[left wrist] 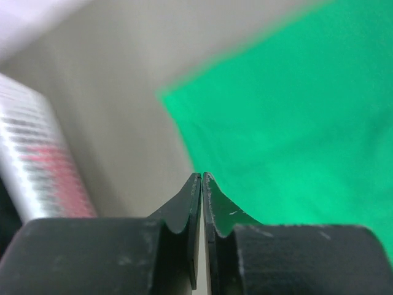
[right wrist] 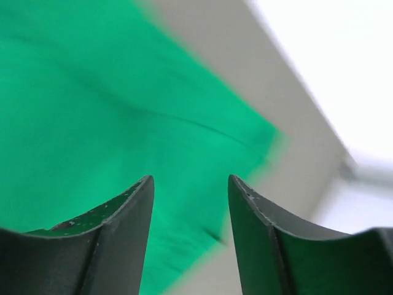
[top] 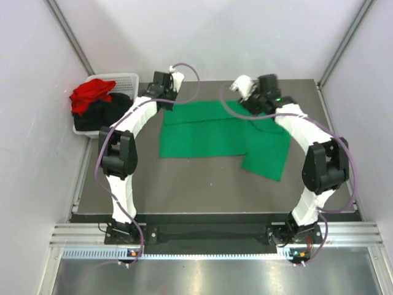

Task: Fold and stack the t-shirts
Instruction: Fold the tshirt

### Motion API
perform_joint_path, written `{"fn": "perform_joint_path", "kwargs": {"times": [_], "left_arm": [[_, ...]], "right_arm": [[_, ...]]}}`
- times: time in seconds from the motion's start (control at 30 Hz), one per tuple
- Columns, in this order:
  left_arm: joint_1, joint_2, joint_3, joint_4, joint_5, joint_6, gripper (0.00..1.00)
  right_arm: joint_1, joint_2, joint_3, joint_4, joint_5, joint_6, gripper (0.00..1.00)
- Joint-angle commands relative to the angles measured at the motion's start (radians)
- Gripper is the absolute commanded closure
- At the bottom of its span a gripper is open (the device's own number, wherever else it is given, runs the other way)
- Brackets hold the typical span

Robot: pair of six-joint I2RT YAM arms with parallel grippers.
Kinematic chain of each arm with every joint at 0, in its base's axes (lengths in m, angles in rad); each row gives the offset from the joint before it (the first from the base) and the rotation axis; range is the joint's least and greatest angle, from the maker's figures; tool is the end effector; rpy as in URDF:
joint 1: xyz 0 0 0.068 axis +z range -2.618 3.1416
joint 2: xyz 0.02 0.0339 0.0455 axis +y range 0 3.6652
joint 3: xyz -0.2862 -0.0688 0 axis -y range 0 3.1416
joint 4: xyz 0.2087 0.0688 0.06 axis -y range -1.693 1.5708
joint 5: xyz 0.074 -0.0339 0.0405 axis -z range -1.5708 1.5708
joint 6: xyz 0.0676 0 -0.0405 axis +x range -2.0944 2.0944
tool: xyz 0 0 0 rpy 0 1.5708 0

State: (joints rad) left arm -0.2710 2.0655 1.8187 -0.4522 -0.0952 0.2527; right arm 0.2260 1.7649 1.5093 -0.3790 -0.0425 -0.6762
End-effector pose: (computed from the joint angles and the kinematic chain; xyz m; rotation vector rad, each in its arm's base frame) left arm 0.4652 -0.1226 0.2817 0.5383 2.2031 0.0983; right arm 0.3953 0.0938 0.3157 -0.9858 1.9805 -0.2038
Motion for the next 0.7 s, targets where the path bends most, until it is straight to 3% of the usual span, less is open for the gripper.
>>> {"fn": "perform_joint_path", "kwargs": {"times": [0.0, 0.17, 0.67], "left_arm": [[-0.005, -0.013, -0.117, -0.089, 0.184, -0.047, 0.93], [-0.005, -0.016, -0.202, -0.097, 0.232, -0.075, 0.96], [-0.004, 0.039, -0.225, -0.097, 0.17, -0.082, 0.96]], "right_arm": [[0.094, 0.068, -0.058, -0.096, -0.125, -0.063, 0.49], [0.122, 0.179, 0.041, -0.144, -0.122, 0.019, 0.56], [0.044, 0.303, 0.109, -0.129, -0.062, 0.122, 0.59]]}}
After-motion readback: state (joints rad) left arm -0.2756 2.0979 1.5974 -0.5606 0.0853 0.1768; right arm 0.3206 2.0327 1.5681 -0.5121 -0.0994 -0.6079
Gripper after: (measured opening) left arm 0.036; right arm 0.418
